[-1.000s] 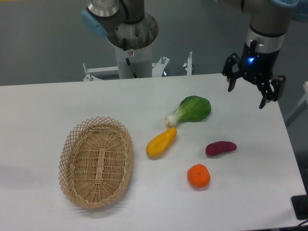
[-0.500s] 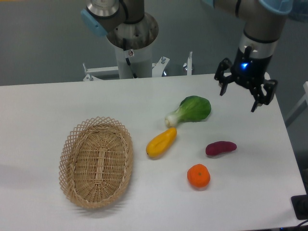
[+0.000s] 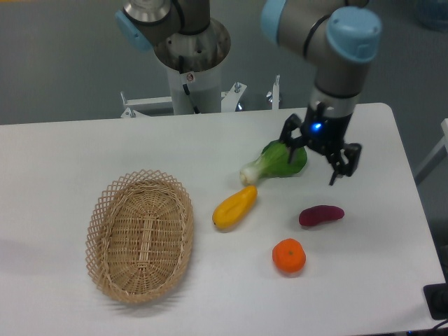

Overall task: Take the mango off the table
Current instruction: 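Move the open gripper over the yellow mango and lower toward it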

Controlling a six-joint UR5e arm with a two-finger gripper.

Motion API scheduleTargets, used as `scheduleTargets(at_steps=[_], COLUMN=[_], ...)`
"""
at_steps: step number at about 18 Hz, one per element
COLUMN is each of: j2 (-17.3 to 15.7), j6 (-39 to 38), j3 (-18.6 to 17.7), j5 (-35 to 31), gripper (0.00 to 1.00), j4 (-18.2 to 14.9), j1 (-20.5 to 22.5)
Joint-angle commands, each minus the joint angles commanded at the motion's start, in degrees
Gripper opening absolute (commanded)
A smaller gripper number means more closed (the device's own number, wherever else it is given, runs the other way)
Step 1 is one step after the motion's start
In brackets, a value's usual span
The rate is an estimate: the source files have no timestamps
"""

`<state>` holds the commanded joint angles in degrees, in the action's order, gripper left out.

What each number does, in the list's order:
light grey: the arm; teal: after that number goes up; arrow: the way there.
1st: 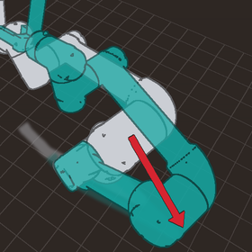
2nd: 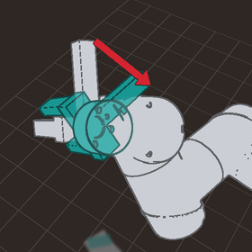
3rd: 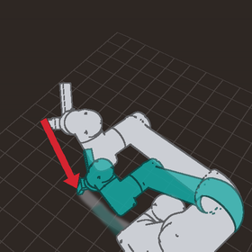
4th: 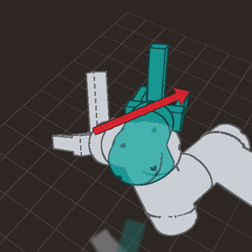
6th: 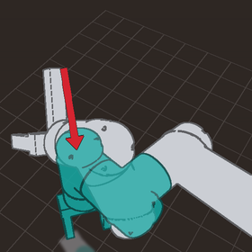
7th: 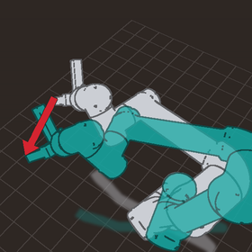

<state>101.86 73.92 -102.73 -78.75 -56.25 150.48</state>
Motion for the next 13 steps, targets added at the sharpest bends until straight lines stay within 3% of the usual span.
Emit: scheduleTargets(at_steps=[4,7,13], j2=[1.8,3.3,6.0], j6=[-5.2,-10.3,-13.3], j3=[-1.5,-2.5,-4.1], j5=[-0.7,-3.2,-8.2], gripper=[1.0,1.0,1.0], j4=[0.3,4.0,4.7], j1=[-4.2,-8.1,-12.3])
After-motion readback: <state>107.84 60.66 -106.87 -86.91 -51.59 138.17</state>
